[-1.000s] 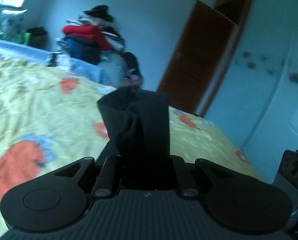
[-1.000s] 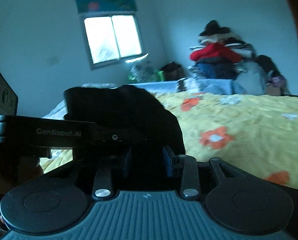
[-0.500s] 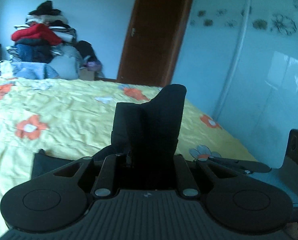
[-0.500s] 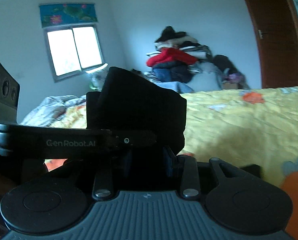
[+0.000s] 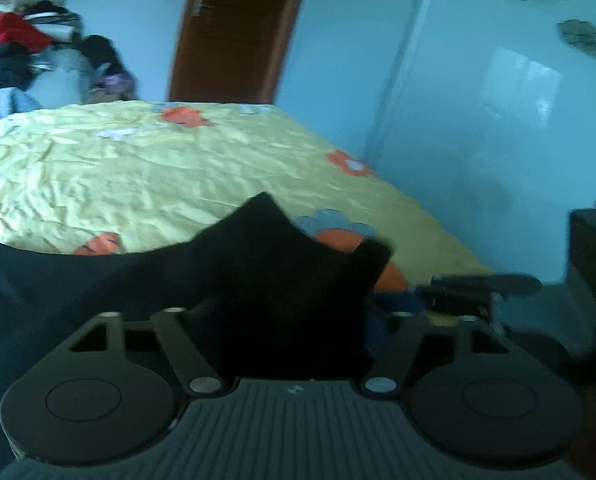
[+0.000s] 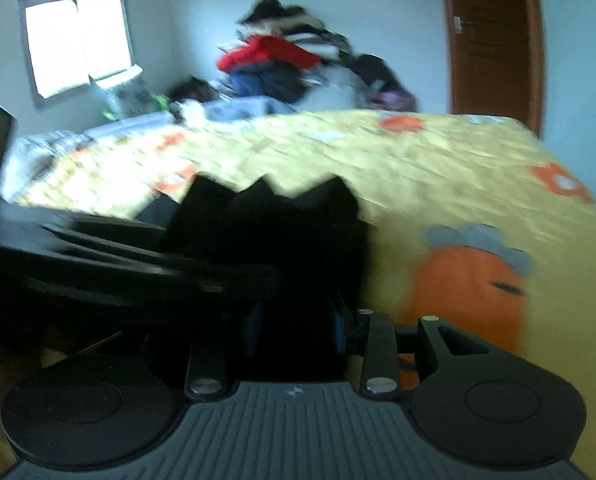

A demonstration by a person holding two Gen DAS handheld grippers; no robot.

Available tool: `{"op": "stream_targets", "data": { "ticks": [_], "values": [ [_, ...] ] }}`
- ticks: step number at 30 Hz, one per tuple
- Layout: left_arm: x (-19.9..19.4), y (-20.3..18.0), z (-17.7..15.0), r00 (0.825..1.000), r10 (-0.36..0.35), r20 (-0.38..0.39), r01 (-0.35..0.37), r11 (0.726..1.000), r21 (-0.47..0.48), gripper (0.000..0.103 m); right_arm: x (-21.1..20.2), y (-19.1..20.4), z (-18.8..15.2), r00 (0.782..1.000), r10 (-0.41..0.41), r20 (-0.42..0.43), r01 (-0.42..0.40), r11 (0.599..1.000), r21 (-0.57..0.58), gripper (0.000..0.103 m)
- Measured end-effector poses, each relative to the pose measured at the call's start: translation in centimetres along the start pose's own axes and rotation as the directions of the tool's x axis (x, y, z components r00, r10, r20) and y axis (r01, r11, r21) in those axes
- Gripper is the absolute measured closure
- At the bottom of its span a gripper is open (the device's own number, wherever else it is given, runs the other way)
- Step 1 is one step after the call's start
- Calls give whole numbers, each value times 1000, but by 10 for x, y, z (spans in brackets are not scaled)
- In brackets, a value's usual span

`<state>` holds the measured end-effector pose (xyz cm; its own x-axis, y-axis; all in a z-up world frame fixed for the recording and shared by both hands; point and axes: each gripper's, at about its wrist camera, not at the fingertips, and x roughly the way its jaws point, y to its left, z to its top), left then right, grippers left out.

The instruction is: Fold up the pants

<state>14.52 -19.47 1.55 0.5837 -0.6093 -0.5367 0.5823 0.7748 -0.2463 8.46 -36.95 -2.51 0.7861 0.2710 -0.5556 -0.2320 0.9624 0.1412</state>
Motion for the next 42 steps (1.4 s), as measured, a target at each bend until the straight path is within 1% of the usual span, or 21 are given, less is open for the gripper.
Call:
{"op": "stream_targets", "data": {
  "ticks": [3,5,7,10,11,13,17,18,20,21,23,24,26,29,30,32,33,36,38,40,42],
  "values": [
    [-22,2,-1,999,-46,25,46,999,15,22,-16,-23,2,989,-147,27,146,988,48,70],
    [-37,10,3,997,-24,67,23,1000,21,15,-28,-38,12,978,-189,84,178,976,127,68],
    [-51,23,8,990,82,114,-84,996,15,10,-35,-41,22,981,-128,142,101,978,184,67],
    [-56,54,17,956,258,138,-256,966,-35,10,-17,-34,40,983,41,178,-80,972,219,66],
    [-55,65,20,947,294,130,-289,956,-57,10,-8,-28,46,982,78,172,-114,970,214,66],
    [-47,86,24,935,342,97,-334,938,-92,11,14,-9,57,982,114,148,-137,978,156,66],
    [-20,117,25,910,415,-21,-414,902,-120,11,45,20,63,982,164,88,-167,986,23,66],
    [-12,122,23,899,434,-53,-437,892,-113,13,54,24,62,986,157,50,-157,988,1,66],
    [-1,135,17,871,478,-110,-489,866,-106,15,71,29,53,999,40,-34,-42,997,-58,66],
    [-3,140,12,868,482,-116,-494,862,-117,13,76,27,47,999,-2,-55,-3,997,-83,52],
    [-10,148,5,871,479,-106,-491,857,-158,13,70,16,39,998,-15,-55,13,999,-36,37],
    [-18,148,1,871,483,-93,-492,855,-166,16,62,13,37,999,-6,-45,5,1000,-7,38],
    [-33,143,0,864,500,-59,-503,850,-160,16,41,18,35,1000,-24,7,24,999,-26,38],
    [-46,129,-4,874,486,-28,-486,868,-101,12,26,24,36,999,23,43,-21,999,-49,38],
    [-43,125,-6,872,489,-41,-490,869,-70,12,29,25,35,999,41,23,-40,998,-54,39],
    [-38,123,-15,863,502,-64,-503,864,-15,11,48,28,30,998,-16,-57,11,996,-94,39],
    [-44,122,-19,871,488,-54,-490,871,-28,12,53,25,24,997,-30,-73,23,995,-95,33],
    [-62,135,-26,919,392,-47,-395,909,-136,12,42,6,22,999,28,-40,-26,999,32,33],
    [-72,146,-29,949,310,-57,-315,923,-219,12,32,-8,19,1000,14,-11,-13,996,92,33],
    [-77,153,-34,967,245,-61,-253,924,-288,12,28,-21,16,1000,2,-15,0,990,140,33],
    [-79,159,-40,979,195,-52,-200,913,-357,12,25,-28,12,1000,9,-21,-5,984,178,33]
  ]
}}
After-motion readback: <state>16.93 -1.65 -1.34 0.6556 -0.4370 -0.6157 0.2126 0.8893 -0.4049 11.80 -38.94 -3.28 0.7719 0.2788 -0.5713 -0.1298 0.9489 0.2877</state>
